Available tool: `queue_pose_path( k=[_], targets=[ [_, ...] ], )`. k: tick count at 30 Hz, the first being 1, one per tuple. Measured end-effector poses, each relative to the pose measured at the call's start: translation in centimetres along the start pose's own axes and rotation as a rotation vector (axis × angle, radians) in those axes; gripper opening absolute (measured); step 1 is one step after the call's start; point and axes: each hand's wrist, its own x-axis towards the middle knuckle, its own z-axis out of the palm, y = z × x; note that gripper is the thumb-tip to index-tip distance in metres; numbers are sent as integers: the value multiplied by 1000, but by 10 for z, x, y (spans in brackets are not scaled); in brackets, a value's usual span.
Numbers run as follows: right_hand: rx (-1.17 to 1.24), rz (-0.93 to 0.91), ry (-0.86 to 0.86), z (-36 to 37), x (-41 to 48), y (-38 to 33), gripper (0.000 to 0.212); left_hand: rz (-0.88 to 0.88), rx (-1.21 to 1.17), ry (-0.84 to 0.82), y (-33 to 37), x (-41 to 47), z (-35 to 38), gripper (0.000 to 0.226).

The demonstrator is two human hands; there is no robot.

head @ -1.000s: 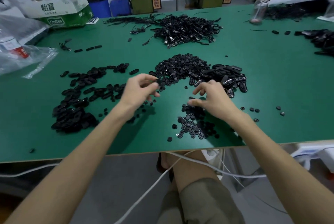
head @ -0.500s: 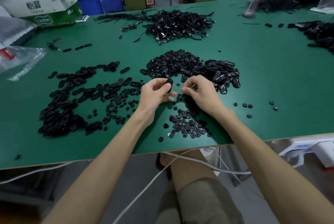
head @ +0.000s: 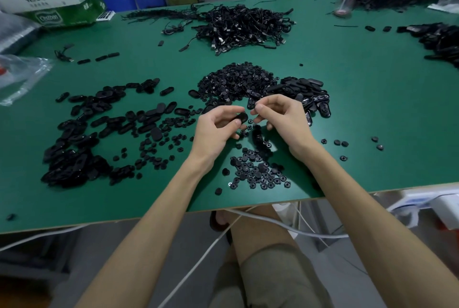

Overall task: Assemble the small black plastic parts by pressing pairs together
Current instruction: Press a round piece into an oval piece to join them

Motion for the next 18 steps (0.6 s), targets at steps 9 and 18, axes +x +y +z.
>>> queue_pose_path(
  k=[9, 18],
  targets=[
    [-6, -8, -48, -1, -1, -1, 10, 24, -33, 46, -1, 0, 0, 10],
    [-11, -33, -61, -1, -2, -1, 13, 24, 25, 61, -4, 2, -2, 12]
  ],
)
